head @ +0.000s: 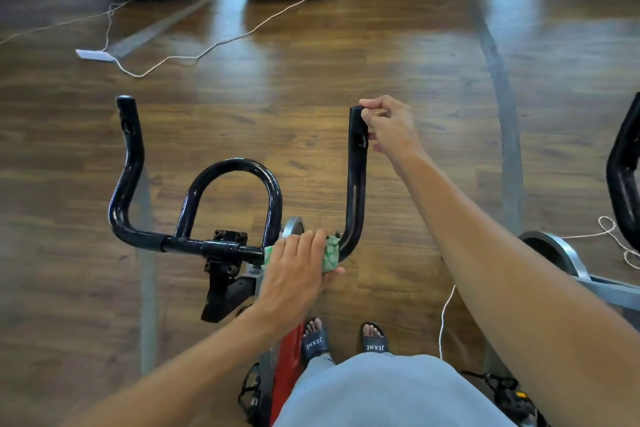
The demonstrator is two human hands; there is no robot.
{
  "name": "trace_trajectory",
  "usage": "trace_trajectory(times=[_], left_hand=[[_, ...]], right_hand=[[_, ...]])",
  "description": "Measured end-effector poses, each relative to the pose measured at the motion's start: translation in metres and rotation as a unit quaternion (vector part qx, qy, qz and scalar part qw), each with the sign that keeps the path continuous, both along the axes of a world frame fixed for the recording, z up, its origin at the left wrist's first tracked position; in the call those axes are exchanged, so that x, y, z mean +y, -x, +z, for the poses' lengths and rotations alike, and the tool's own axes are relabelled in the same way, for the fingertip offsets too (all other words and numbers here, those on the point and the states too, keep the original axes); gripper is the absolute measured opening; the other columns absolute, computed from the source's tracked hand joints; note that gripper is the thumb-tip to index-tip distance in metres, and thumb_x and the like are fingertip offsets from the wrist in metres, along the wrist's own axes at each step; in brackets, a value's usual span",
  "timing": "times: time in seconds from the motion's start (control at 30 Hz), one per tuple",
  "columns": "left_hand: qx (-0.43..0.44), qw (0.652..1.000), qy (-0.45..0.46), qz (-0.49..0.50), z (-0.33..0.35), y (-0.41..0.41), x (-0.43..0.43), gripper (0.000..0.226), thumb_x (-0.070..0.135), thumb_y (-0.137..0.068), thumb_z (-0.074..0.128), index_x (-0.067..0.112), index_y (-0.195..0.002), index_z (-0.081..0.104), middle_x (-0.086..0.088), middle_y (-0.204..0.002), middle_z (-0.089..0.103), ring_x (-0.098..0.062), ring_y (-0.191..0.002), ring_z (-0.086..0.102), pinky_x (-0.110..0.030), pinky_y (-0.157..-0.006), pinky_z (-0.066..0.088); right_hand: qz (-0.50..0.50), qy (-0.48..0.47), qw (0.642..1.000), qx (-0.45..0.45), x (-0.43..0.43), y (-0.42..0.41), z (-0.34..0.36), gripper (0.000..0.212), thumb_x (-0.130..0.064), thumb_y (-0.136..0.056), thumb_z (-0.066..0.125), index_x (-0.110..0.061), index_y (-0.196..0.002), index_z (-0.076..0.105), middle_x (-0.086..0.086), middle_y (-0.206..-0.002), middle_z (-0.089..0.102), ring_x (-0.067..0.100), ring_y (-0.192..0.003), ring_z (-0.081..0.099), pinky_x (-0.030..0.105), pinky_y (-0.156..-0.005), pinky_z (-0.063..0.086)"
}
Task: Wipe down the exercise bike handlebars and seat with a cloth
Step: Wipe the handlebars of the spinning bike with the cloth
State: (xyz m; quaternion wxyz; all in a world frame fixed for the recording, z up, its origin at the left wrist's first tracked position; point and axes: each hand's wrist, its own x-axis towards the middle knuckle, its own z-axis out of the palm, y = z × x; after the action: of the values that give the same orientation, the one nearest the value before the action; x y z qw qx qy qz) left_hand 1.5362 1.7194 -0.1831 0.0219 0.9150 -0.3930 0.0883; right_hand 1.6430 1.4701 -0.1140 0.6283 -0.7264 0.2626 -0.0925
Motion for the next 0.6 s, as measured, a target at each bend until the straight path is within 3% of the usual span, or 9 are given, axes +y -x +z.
trace_trajectory(times=[0.1, 0.2, 0.27, 0.37, 0.5, 0.6], left_hand=[[0.019, 0.993, 0.006, 0.120, 0.002, 0.016, -0.058, 0.063, 0.060, -0.092, 0.041, 0.007, -0.125, 0.047, -0.008, -0.102, 0.063, -0.024, -0.081, 0.062, -0.038, -0.071, 0.052], [0.087, 0.972, 0.030, 0.218, 0.009, 0.019, -0.094, 0.071, 0.053, -0.087, 0.053, 0.003, -0.137, 0.045, -0.013, -0.111, 0.064, -0.028, -0.085, 0.065, -0.040, -0.071, 0.053], [0.107, 0.962, 0.055, 0.247, 0.007, 0.021, -0.092, 0.073, 0.052, -0.090, 0.055, 0.003, -0.142, 0.041, -0.014, -0.119, 0.063, -0.028, -0.091, 0.065, -0.040, -0.075, 0.053], [0.084, 0.960, 0.053, 0.261, 0.008, 0.022, -0.091, 0.069, 0.053, -0.091, 0.057, 0.003, -0.137, 0.046, -0.011, -0.108, 0.066, -0.025, -0.085, 0.065, -0.038, -0.072, 0.052], [0.172, 0.918, 0.095, 0.345, 0.013, 0.003, -0.133, 0.068, 0.048, -0.099, 0.047, 0.002, -0.145, 0.029, -0.015, -0.124, 0.055, -0.032, -0.105, 0.060, -0.042, -0.080, 0.051], [0.162, 0.898, 0.143, 0.382, 0.017, -0.018, -0.159, 0.066, 0.041, -0.097, 0.056, -0.002, -0.143, 0.036, -0.020, -0.123, 0.057, -0.037, -0.102, 0.063, -0.045, -0.075, 0.054]], right_hand=[[0.005, -0.013, 1.000, -0.006, 0.000, 0.001, -0.001, 0.015, -0.023, -0.094, 0.059, -0.031, -0.100, 0.070, -0.008, -0.090, 0.069, 0.015, -0.083, 0.065, 0.030, -0.075, 0.047], [0.024, -0.009, 1.000, -0.004, -0.002, 0.003, 0.000, 0.017, -0.024, -0.093, 0.057, -0.034, -0.099, 0.070, -0.007, -0.091, 0.071, 0.019, -0.089, 0.067, 0.031, -0.076, 0.046], [0.040, -0.008, 0.999, 0.001, -0.004, 0.004, 0.000, 0.019, -0.023, -0.094, 0.056, -0.033, -0.101, 0.070, -0.004, -0.094, 0.072, 0.025, -0.096, 0.069, 0.030, -0.076, 0.045], [0.059, -0.017, 0.998, 0.003, -0.009, 0.006, 0.004, 0.017, -0.026, -0.098, 0.055, -0.025, -0.106, 0.071, 0.001, -0.101, 0.072, 0.027, -0.095, 0.069, 0.029, -0.076, 0.046], [0.094, -0.052, 0.994, 0.019, -0.015, 0.010, 0.013, 0.033, -0.044, -0.103, 0.048, -0.020, -0.111, 0.069, 0.004, -0.109, 0.071, 0.014, -0.078, 0.066, 0.024, -0.067, 0.047], [0.096, -0.090, 0.991, 0.020, -0.018, 0.010, 0.011, 0.042, -0.045, -0.106, 0.040, -0.018, -0.122, 0.068, 0.003, -0.110, 0.069, 0.013, -0.082, 0.064, 0.018, -0.064, 0.050]])
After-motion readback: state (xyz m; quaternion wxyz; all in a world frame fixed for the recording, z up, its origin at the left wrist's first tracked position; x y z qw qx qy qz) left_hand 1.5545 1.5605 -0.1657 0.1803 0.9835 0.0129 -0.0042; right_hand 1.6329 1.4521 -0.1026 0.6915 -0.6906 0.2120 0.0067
